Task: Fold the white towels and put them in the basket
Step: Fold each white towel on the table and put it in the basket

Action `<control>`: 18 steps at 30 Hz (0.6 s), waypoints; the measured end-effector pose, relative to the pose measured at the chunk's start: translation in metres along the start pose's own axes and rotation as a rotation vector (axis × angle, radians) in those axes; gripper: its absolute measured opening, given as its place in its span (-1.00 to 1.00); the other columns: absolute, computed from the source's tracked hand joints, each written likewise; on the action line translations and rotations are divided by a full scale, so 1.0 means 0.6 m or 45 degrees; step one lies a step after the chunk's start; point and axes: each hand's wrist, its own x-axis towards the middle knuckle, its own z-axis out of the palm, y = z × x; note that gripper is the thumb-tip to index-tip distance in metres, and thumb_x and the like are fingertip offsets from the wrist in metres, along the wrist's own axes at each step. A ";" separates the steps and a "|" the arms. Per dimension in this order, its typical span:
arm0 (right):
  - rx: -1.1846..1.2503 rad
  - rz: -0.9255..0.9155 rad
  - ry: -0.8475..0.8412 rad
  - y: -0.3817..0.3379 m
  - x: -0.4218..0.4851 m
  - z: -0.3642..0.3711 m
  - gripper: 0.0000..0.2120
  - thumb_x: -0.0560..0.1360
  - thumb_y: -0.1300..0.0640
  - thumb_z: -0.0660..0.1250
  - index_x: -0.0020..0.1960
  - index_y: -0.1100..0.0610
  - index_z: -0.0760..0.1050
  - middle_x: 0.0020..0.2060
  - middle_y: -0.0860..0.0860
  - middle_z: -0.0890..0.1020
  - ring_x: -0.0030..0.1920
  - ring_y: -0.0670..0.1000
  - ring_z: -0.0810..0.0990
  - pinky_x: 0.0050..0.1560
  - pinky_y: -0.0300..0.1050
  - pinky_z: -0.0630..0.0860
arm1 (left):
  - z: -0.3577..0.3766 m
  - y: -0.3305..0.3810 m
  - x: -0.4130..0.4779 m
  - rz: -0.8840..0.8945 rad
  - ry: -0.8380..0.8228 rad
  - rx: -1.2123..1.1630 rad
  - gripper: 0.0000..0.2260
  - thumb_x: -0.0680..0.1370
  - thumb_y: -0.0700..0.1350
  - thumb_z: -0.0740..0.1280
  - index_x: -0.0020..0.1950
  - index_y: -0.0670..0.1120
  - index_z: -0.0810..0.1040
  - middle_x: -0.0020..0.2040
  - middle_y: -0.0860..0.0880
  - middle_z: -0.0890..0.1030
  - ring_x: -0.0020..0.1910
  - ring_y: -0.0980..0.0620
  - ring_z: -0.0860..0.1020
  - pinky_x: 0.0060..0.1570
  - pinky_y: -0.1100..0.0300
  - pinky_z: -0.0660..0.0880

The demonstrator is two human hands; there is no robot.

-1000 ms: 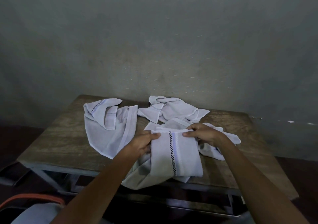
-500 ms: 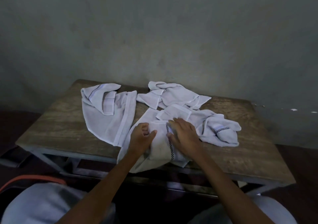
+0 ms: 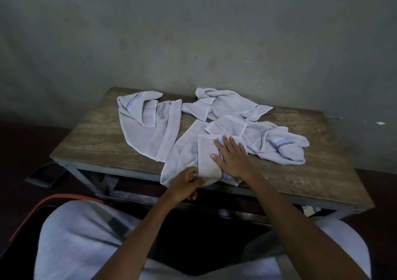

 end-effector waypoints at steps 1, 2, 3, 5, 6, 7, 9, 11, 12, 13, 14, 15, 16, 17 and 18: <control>0.013 0.006 0.009 0.000 0.000 0.000 -0.40 0.57 -0.27 -0.08 0.53 -0.10 -0.12 0.54 0.01 -0.18 0.53 0.03 -0.22 0.49 0.09 -0.20 | 0.001 0.000 0.000 0.004 0.006 0.013 -0.83 0.54 -0.06 0.33 0.00 -0.13 0.45 -0.38 -0.02 0.55 -0.60 0.10 0.43 -0.58 0.27 0.32; 0.018 0.012 0.017 0.000 0.001 0.000 -0.40 0.57 -0.27 -0.08 0.53 -0.11 -0.12 0.54 0.01 -0.17 0.53 0.03 -0.22 0.49 0.09 -0.20 | 0.002 0.003 -0.001 0.004 0.006 0.019 -0.83 0.55 -0.05 0.32 -0.02 -0.14 0.44 -0.36 -0.03 0.55 -0.60 0.09 0.45 -0.58 0.26 0.35; 0.020 0.017 0.022 -0.001 0.001 0.000 -0.41 0.57 -0.27 -0.07 0.53 -0.11 -0.11 0.54 0.01 -0.17 0.53 0.03 -0.22 0.49 0.09 -0.20 | 0.003 0.007 -0.001 -0.003 0.000 0.035 -0.83 0.55 -0.05 0.30 -0.03 -0.15 0.44 -0.36 -0.03 0.55 -0.59 0.09 0.46 -0.57 0.26 0.37; 0.016 0.022 0.032 -0.002 0.002 0.003 -0.41 0.58 -0.26 -0.07 0.53 -0.10 -0.11 0.54 0.01 -0.17 0.53 0.03 -0.22 0.49 0.09 -0.20 | 0.004 0.014 0.002 -0.010 -0.003 0.105 -0.78 0.56 0.00 0.29 -0.05 -0.15 0.43 -0.37 -0.02 0.55 -0.58 0.08 0.49 -0.56 0.26 0.39; 0.017 0.021 0.040 -0.003 0.003 0.004 -0.41 0.58 -0.26 -0.07 0.53 -0.10 -0.11 0.54 0.01 -0.17 0.53 0.03 -0.21 0.49 0.09 -0.20 | 0.004 0.017 0.005 -0.010 0.008 0.150 -0.76 0.55 0.03 0.29 -0.07 -0.15 0.42 -0.39 -0.02 0.54 -0.58 0.07 0.49 -0.56 0.25 0.39; 0.020 0.017 0.038 -0.005 0.004 0.004 -0.41 0.58 -0.26 -0.06 0.54 -0.10 -0.11 0.54 0.01 -0.16 0.53 0.04 -0.21 0.48 0.09 -0.20 | 0.003 0.020 0.007 -0.008 0.037 0.198 -0.73 0.54 0.06 0.30 -0.10 -0.15 0.42 -0.41 -0.02 0.54 -0.59 0.06 0.49 -0.57 0.26 0.38; 0.094 0.000 0.012 -0.003 0.004 -0.001 -0.40 0.58 -0.24 -0.02 0.54 -0.07 -0.07 0.54 0.02 -0.14 0.53 0.04 -0.21 0.49 0.09 -0.21 | -0.002 0.021 0.010 -0.014 0.181 0.255 -0.69 0.49 0.10 0.35 -0.19 -0.11 0.38 -0.45 -0.01 0.52 -0.62 0.08 0.48 -0.60 0.27 0.36; 0.272 -0.021 0.076 0.006 -0.001 -0.010 -0.41 0.58 -0.18 0.10 0.53 0.01 0.07 0.54 0.07 0.00 0.54 0.06 -0.09 0.49 0.05 -0.12 | -0.011 0.022 0.015 -0.063 0.359 0.181 -0.67 0.48 0.11 0.35 -0.25 -0.10 0.34 -0.45 -0.05 0.53 -0.61 0.06 0.49 -0.57 0.24 0.41; 0.342 -0.015 0.178 0.014 -0.007 -0.014 -0.41 0.56 -0.15 0.16 0.50 0.07 0.16 0.52 0.11 0.12 0.52 0.09 0.04 0.47 0.02 0.00 | -0.014 0.025 0.021 -0.079 0.423 0.137 -0.68 0.49 0.10 0.34 -0.26 -0.10 0.34 -0.43 -0.08 0.54 -0.58 0.04 0.50 -0.50 0.18 0.47; 0.368 0.019 0.303 0.024 -0.014 -0.017 -0.43 0.53 -0.14 0.20 0.45 0.10 0.25 0.46 0.14 0.26 0.47 0.13 0.18 0.42 0.02 0.13 | -0.017 0.029 0.028 -0.067 0.469 0.126 -0.69 0.49 0.08 0.33 -0.25 -0.10 0.36 -0.39 -0.09 0.56 -0.51 0.02 0.53 -0.38 0.12 0.52; 0.370 0.091 0.414 0.032 -0.023 -0.020 -0.44 0.49 -0.15 0.21 0.40 0.12 0.32 0.38 0.15 0.37 0.39 0.16 0.29 0.35 0.03 0.23 | -0.019 0.033 0.038 -0.035 0.492 0.145 -0.72 0.50 0.07 0.33 -0.23 -0.10 0.38 -0.33 -0.09 0.58 -0.39 -0.02 0.57 -0.23 0.07 0.54; 0.383 0.193 0.481 0.038 -0.032 -0.022 -0.46 0.45 -0.14 0.21 0.34 0.12 0.37 0.28 0.15 0.44 0.31 0.17 0.36 0.28 0.05 0.30 | -0.020 0.038 0.049 -0.003 0.488 0.181 -0.74 0.50 0.06 0.33 -0.19 -0.10 0.41 -0.24 -0.10 0.60 -0.25 -0.07 0.59 -0.10 0.05 0.54; 0.419 0.296 0.502 0.044 -0.039 -0.021 -0.48 0.43 -0.14 0.21 0.29 0.13 0.40 0.19 0.15 0.48 0.24 0.18 0.40 0.23 0.07 0.35 | -0.019 0.045 0.060 0.013 0.458 0.222 -0.76 0.51 0.06 0.33 -0.12 -0.12 0.44 -0.15 -0.11 0.60 -0.13 -0.09 0.58 -0.02 0.06 0.51; 0.461 0.375 0.482 0.049 -0.043 -0.019 -0.48 0.41 -0.15 0.22 0.25 0.15 0.41 0.13 0.16 0.51 0.19 0.18 0.42 0.18 0.07 0.38 | -0.016 0.052 0.072 0.009 0.411 0.262 -0.74 0.52 0.07 0.31 -0.03 -0.13 0.45 -0.07 -0.11 0.59 -0.06 -0.09 0.55 -0.01 0.09 0.48; 0.503 0.413 0.445 0.054 -0.044 -0.016 -0.46 0.39 -0.17 0.20 0.22 0.17 0.42 0.09 0.16 0.53 0.16 0.19 0.45 0.14 0.06 0.41 | -0.012 0.056 0.084 -0.008 0.356 0.297 -0.69 0.52 0.07 0.30 0.06 -0.16 0.44 -0.02 -0.11 0.56 -0.01 -0.08 0.53 -0.03 0.13 0.44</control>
